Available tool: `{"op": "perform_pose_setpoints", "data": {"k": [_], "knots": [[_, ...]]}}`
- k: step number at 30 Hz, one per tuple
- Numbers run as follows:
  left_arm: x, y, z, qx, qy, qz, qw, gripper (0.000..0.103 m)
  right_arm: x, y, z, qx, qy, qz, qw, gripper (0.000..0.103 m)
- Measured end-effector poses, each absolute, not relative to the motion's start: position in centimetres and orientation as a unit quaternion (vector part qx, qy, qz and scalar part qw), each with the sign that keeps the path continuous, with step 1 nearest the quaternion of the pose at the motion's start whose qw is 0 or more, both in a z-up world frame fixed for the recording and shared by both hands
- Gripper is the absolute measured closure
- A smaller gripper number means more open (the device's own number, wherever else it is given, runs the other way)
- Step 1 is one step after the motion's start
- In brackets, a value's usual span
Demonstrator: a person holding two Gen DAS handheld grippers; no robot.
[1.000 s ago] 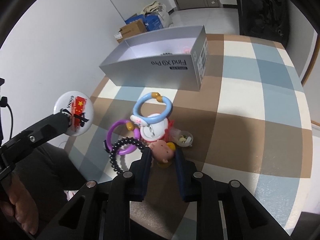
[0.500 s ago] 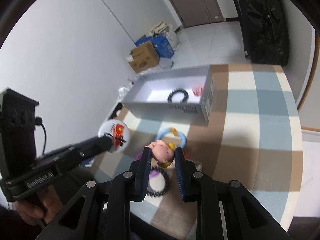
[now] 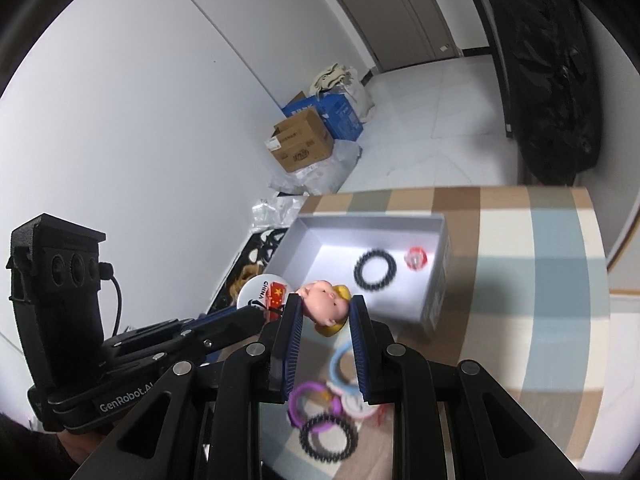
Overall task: Organize jewelry
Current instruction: 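Carry badge and doll into the grey box and open both grippers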
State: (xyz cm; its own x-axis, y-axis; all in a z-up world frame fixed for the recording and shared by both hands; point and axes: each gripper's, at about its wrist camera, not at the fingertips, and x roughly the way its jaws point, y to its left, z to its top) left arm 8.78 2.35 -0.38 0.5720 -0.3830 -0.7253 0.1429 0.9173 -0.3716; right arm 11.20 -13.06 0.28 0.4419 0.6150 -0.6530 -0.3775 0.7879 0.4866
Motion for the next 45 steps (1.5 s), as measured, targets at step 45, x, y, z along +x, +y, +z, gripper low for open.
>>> {"op": "perform_pose_setpoints", "data": {"k": [45], "knots": [[15.2,1.2,-3.6,-0.104,0.461,-0.166,0.866,0.09,19.7,-14.2,-3.5,0.182,0.466,0.263,0.825,0.042]]}}
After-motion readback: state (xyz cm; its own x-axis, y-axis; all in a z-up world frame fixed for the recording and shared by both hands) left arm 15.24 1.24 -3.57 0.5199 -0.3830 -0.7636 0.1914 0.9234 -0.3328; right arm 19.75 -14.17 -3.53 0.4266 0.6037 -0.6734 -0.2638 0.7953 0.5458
